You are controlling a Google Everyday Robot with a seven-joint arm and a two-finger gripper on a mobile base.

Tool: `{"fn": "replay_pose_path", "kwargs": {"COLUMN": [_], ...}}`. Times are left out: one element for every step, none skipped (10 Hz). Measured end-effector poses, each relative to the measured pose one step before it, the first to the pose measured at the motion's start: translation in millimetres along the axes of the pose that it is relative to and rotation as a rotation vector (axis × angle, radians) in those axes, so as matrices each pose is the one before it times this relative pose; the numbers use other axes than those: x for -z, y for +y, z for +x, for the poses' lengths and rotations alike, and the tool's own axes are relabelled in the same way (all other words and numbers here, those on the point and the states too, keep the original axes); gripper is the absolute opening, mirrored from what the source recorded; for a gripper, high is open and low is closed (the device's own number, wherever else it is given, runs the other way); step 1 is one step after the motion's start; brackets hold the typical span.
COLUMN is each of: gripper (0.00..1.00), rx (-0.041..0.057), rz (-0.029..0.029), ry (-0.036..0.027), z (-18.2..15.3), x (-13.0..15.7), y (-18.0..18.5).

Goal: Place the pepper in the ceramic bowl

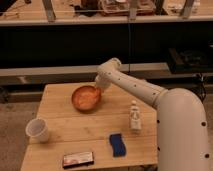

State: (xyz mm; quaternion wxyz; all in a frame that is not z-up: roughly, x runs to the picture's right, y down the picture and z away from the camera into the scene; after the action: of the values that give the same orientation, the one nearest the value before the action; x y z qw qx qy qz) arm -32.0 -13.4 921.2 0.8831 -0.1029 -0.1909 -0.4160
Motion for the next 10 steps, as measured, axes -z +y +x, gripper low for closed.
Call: {"fn": "replay_pose_path", "kwargs": {"gripper": [0.23, 0.23, 0.23, 0.23, 0.23, 0.23, 0.23, 0.23, 0.23, 0.23], "rx": [-0.00176, -0.00107, -0.00086, -0.00120, -0.00069, -0.00114, -0.00136, -0.00192, -0.00139, -0.00177], "rz": [-0.00090, -0.00146, 0.00013, -0.00149, -0.00069, 0.00009, -0.00025, -0.00027, -0.00020, -0.00050], "ry": [0.00090, -0.00043, 0.00059, -0.00011, 0.00036, 0.00080, 0.00117, 0.00057, 0.00061, 0.00113], "z": [0.56, -0.27, 0.16, -0.32, -0.15, 0.30, 0.70, 0.28, 0.22, 0.51], "x": [-0.54, -0.80, 0.32, -0.32, 0.08, 0.21, 0.08, -0.06, -0.08, -0.03], "y": [0.42, 0.75, -0.21, 0.71, 0.33, -0.05, -0.18, 0.11, 0.06, 0.29]}}
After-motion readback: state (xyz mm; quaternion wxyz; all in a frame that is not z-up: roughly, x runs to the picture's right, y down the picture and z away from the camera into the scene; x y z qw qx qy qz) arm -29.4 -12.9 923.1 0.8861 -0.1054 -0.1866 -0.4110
